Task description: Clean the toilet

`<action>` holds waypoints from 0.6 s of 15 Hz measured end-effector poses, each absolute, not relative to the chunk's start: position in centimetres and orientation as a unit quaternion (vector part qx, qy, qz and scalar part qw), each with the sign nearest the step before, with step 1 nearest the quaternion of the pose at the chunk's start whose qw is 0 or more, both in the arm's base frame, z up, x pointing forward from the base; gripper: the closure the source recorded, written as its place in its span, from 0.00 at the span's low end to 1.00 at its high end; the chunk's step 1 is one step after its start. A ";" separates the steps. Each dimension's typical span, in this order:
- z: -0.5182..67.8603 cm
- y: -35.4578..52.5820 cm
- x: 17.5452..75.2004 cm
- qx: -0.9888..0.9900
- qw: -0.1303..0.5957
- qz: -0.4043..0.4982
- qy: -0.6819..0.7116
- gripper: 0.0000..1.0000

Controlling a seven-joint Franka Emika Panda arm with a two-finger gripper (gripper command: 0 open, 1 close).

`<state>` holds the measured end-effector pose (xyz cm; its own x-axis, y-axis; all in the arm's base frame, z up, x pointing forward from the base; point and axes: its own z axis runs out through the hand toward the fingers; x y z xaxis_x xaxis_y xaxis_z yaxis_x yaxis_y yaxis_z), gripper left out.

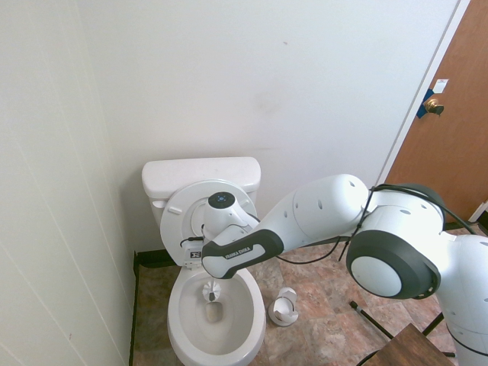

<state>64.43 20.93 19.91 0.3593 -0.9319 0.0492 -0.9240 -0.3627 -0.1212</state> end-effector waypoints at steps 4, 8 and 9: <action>19.1 23.6 64.0 -0.829 0.028 -0.055 0.555 1.00; 20.3 22.8 64.0 -0.826 0.029 -0.061 0.560 1.00; 21.1 22.1 63.6 -0.825 0.028 -0.062 0.561 1.00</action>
<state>63.63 22.09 21.11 0.3632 -0.9290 0.0714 -0.9221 -0.3694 -0.1155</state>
